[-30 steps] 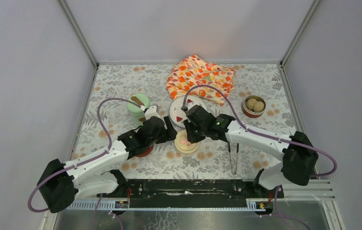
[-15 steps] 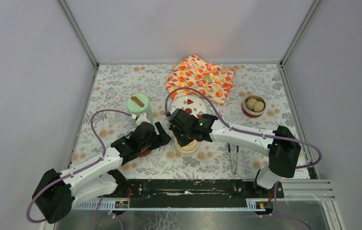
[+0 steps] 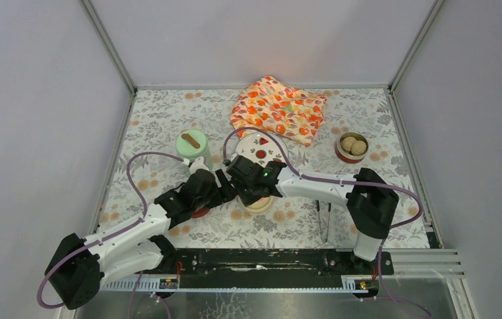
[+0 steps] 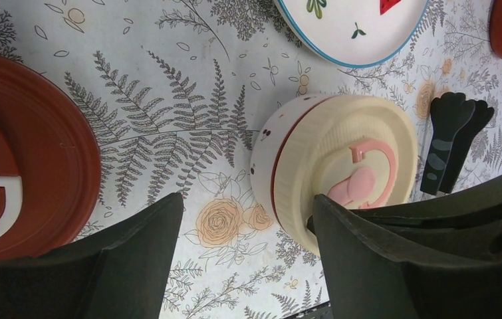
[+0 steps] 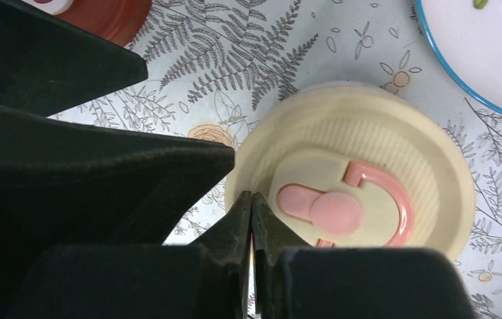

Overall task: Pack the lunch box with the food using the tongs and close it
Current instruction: Screw the box lid onto the packing box.

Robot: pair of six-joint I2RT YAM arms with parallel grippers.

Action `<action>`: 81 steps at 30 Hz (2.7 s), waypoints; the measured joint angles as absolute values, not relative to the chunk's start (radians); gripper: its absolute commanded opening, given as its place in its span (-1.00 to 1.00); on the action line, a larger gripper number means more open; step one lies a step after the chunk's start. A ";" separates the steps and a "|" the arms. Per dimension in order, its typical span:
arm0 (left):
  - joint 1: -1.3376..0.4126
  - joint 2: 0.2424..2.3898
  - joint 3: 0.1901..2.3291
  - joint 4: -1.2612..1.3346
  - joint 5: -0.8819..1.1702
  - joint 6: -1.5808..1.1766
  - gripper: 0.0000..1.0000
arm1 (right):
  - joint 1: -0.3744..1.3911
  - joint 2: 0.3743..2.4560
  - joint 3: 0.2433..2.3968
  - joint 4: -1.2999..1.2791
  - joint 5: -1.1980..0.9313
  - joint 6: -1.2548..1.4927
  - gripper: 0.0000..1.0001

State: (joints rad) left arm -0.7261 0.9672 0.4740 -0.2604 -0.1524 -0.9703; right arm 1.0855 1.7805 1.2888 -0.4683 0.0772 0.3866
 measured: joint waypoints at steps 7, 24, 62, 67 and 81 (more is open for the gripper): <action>-0.729 0.989 0.477 -0.262 -0.123 -0.970 0.51 | 1.085 1.725 1.267 -0.492 0.108 0.382 -0.54; -0.798 1.155 0.572 -0.237 -0.100 -0.978 0.17 | 0.804 1.534 1.119 -0.404 0.005 0.272 -0.24; -0.735 1.317 0.741 -0.232 -0.281 -0.743 0.36 | 0.954 1.306 0.825 -0.287 0.033 0.525 -0.12; -0.743 1.201 0.745 -0.319 -0.281 -0.759 0.44 | 0.909 1.297 0.825 -0.282 0.044 0.493 -0.10; -0.774 1.178 0.675 -0.387 -0.174 -0.871 0.32 | 0.794 1.512 0.973 -0.225 0.029 0.342 -0.17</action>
State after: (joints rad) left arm -0.7742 1.1778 0.6750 -0.3866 -0.1738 -0.8707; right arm 0.7937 1.5120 0.9730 -0.2253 0.0292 0.3424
